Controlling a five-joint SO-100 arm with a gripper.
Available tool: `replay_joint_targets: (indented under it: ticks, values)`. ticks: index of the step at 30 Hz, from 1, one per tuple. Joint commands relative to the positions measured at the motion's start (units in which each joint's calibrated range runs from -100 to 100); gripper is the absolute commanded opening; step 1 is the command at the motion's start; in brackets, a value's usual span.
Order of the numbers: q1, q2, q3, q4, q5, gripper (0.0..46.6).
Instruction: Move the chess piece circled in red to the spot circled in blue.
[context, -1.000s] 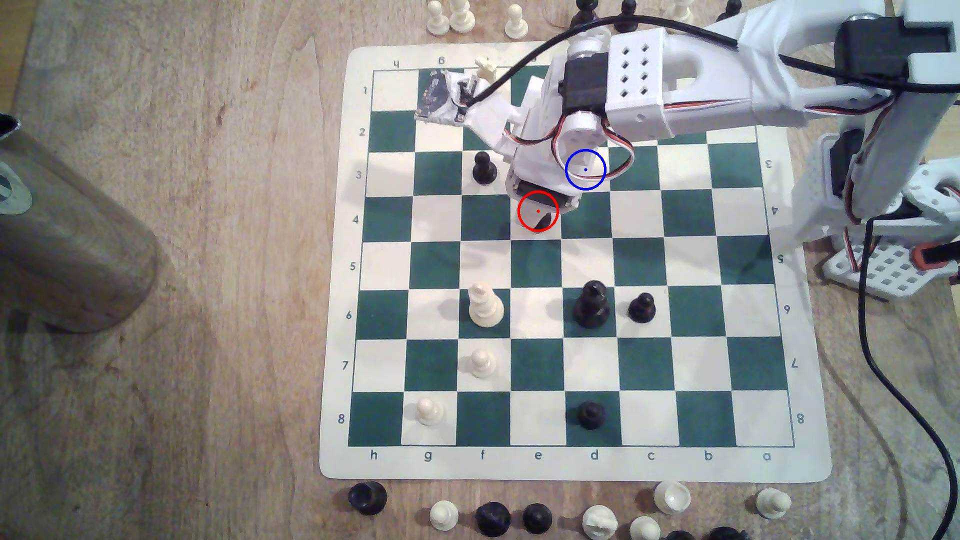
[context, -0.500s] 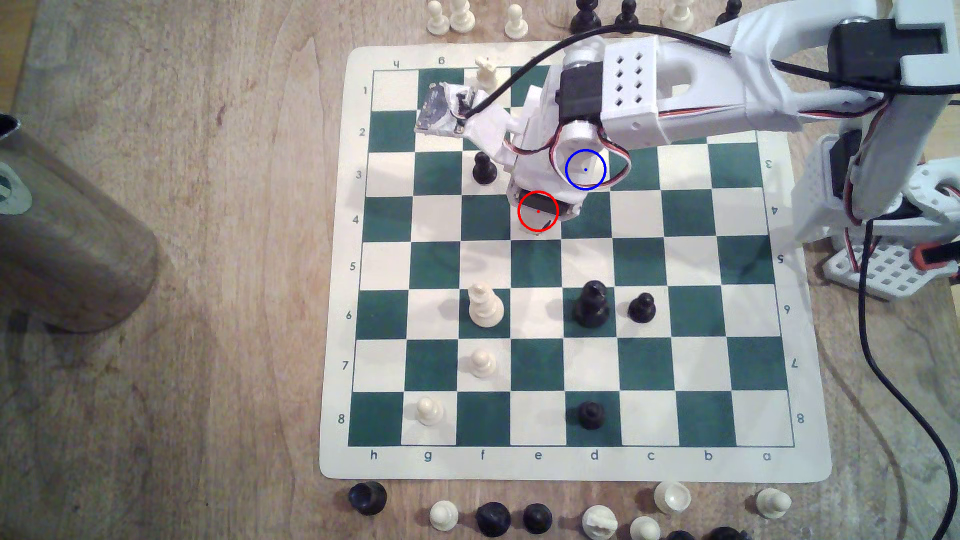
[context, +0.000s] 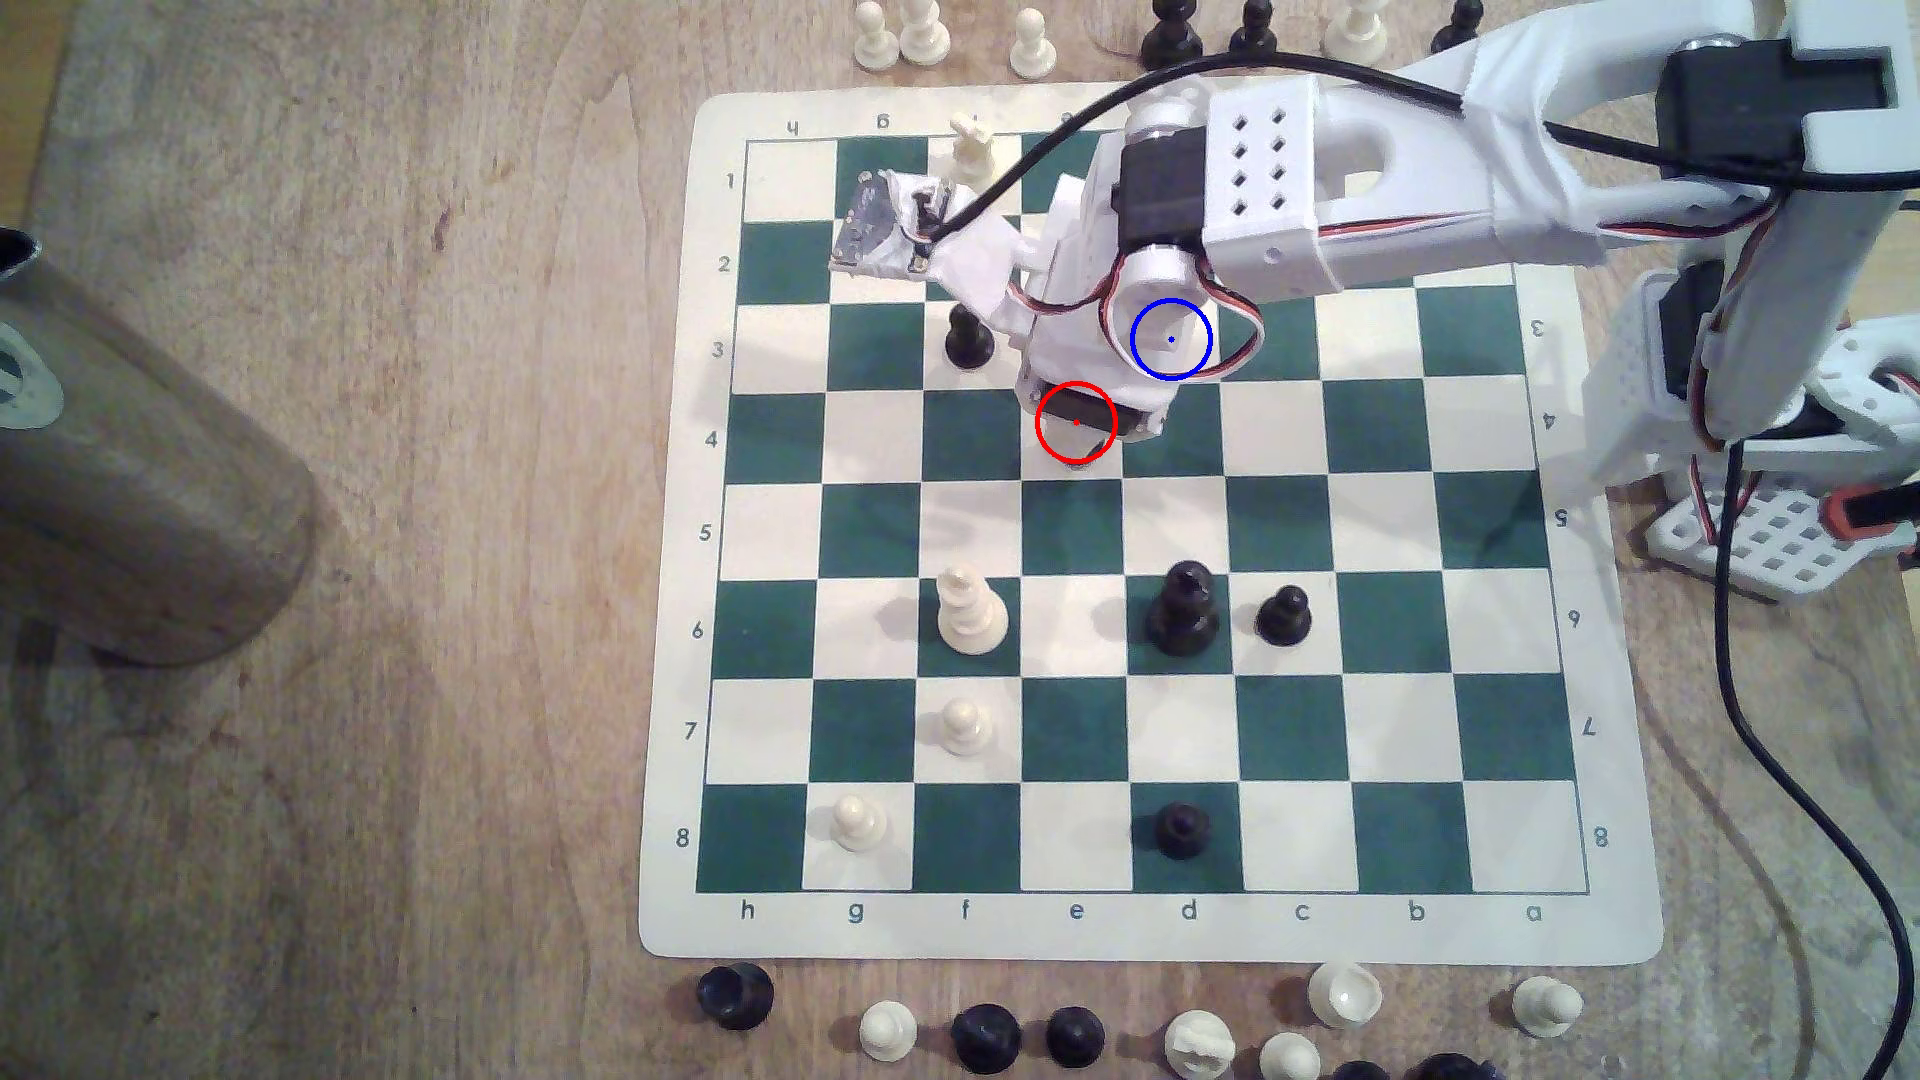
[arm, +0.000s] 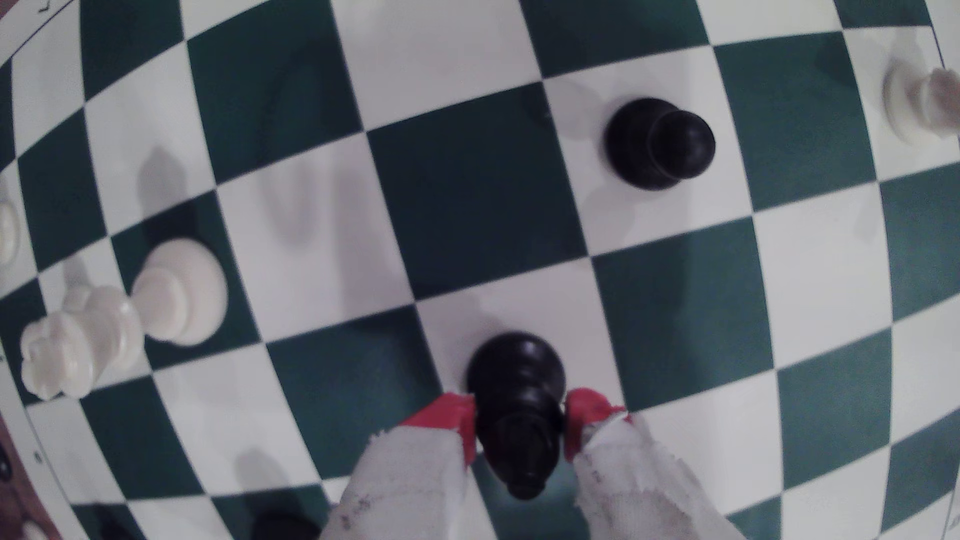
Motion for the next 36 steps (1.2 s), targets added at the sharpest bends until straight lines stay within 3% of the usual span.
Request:
replay_joint_targets:
  ticks: [1, 13, 22, 29, 36]
  values:
    - [-0.17, -8.42, -4.87, 2.84, 0.15, 0.2]
    - [1.16, -22.76, -3.97, 10.95, 0.63, 0.2]
    - [7.42, -23.1, 1.02, 11.28, 1.32, 0.3]
    - [8.36, -22.85, 9.81, 6.61, 1.66, 0.3]
    - [8.59, -20.81, 10.18, 4.97, 1.71, 0.3]
